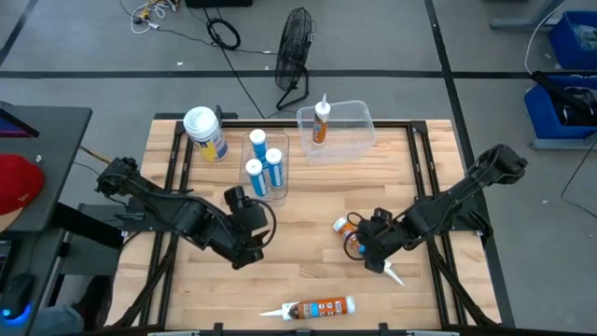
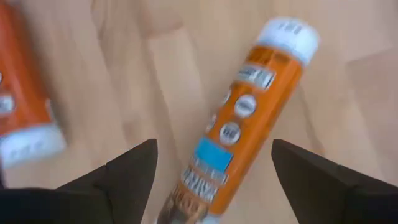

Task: Pick & place silicon tubes, Sealant and Lysol wipes
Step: Put the top orange sealant into the white bin

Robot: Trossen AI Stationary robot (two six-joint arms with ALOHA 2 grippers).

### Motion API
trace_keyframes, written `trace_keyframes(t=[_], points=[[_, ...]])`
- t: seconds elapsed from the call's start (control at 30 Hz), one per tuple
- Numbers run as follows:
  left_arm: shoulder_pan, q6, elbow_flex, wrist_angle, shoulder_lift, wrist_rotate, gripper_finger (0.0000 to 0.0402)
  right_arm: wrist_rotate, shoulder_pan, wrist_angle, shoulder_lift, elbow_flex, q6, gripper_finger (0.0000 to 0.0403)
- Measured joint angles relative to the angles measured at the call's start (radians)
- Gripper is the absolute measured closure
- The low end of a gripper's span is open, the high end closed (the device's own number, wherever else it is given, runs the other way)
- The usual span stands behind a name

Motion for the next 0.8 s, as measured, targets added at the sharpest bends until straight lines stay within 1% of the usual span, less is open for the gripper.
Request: trace_keyframes(t=[0.07,0.13,0.3,0.43,0.53,0.63,0.8], points=[[0.000,0.008,0.000,0.000,0.000,-0.009,0.0115,0.041,-0.010,0.020,0.012,0.001,0.026,0.0083],[0.002,0.010,0.000,0.000,0.000,-0.019,0.0115,0.049,-0.038,0.032,0.026,0.001,0.042,0.0083],[0.003,0.012,0.000,-0.003,0.000,-0.031,0.0115,0.032,-0.133,0.042,0.078,0.001,0.046,0.0083],[0.000,0.012,0.000,-0.005,0.000,-0.032,0.0115,-0.002,-0.197,0.045,0.124,0.002,0.037,0.0083],[0.000,0.014,0.000,-0.006,0.000,-0.032,0.0115,-0.008,-0.231,0.045,0.158,0.002,0.000,0.0083],[0.000,0.015,0.000,-0.007,0.000,-0.032,0.0115,-0.018,-0.238,0.031,0.168,0.001,-0.025,0.0083],[0.000,0.024,0.000,-0.014,0.000,-0.032,0.0115,-0.036,-0.211,-0.026,0.150,0.002,0.032,0.0083]])
